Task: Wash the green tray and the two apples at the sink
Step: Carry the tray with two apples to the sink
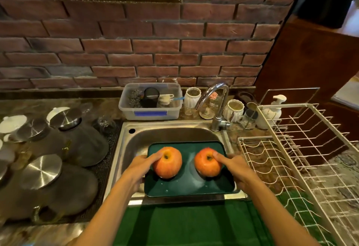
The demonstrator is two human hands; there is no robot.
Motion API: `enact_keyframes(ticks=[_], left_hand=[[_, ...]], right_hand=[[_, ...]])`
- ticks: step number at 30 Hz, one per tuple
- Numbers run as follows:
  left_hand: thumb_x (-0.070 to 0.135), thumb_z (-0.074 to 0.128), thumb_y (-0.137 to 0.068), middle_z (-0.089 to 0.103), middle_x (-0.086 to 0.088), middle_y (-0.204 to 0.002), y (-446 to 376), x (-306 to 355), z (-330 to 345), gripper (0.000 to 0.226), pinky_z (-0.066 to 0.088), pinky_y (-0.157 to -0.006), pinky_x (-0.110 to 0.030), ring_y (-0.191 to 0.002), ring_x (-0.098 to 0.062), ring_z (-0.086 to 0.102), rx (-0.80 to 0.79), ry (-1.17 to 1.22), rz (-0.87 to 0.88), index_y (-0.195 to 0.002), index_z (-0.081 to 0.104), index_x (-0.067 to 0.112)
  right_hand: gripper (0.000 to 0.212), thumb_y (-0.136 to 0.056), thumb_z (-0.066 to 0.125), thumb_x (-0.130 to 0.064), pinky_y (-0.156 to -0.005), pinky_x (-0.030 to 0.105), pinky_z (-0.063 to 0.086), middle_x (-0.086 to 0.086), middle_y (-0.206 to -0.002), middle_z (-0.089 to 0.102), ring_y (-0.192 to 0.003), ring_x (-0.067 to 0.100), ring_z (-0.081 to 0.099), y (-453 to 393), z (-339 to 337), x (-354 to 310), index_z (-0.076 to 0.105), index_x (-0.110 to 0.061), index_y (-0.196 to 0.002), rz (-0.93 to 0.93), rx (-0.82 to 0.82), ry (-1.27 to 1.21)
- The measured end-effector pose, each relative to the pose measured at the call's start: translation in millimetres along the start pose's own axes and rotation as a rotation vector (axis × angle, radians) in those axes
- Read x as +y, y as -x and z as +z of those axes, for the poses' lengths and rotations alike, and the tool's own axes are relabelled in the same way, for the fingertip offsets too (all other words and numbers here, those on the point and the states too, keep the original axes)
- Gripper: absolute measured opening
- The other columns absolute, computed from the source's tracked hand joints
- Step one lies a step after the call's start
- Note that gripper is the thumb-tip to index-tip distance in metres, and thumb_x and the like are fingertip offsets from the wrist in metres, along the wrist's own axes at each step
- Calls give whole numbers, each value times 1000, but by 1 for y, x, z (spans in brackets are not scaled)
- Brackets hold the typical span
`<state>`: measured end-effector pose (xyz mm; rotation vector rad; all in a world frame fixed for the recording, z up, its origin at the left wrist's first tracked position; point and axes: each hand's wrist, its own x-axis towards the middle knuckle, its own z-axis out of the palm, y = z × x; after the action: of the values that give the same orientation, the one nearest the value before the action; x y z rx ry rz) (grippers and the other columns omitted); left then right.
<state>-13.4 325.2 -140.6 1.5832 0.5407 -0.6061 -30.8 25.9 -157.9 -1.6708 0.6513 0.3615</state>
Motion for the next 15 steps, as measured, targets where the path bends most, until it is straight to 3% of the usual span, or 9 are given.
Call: enact_keyframes(ticks=[2, 4, 9, 13, 15], left_hand=[[47, 75, -82, 61, -4, -111, -15, -7, 1, 28, 47, -100, -50, -110, -28, 56, 19, 9, -18, -91, 58, 26], [41, 73, -86, 61, 0, -105, -29, -12, 1, 22, 45, -100, -47, -103, -23, 57, 35, 21, -21, -87, 56, 27], [28, 69, -91, 64, -2, -101, -69, -17, 4, 12, 49, -88, -40, -92, -15, 60, 18, 59, -26, -90, 57, 26], [28, 72, -89, 70, -6, -111, -107, -26, 2, 22, 56, -79, -37, -101, -19, 66, -1, 73, -56, -109, 64, 20], [31, 73, -88, 71, -6, -116, -125, -33, 1, 29, 56, -92, -46, -110, -22, 66, -28, 75, -95, -113, 65, 21]], right_hand=[[127, -46, 86, -64, -97, 42, 54, 18, -141, 54, -118, 29, 57, -14, 8, 6, 40, -3, -147, -8, -20, -9], [136, -42, 87, -67, -101, 45, 52, 19, -144, 51, -122, 30, 56, -29, 17, 10, 35, -2, -150, 8, -25, -6], [129, -45, 89, -65, -100, 46, 53, 15, -134, 62, -116, 28, 63, -81, 29, 31, 40, -3, -148, 56, -13, -29], [64, -77, 84, -30, -87, 35, 56, 8, -106, 73, -95, 19, 69, -108, 37, 32, 60, -3, -130, 110, -27, -46], [67, -73, 85, -33, -90, 36, 56, 12, -115, 71, -98, 20, 69, -124, 39, 36, 59, -4, -128, 131, -43, -39]])
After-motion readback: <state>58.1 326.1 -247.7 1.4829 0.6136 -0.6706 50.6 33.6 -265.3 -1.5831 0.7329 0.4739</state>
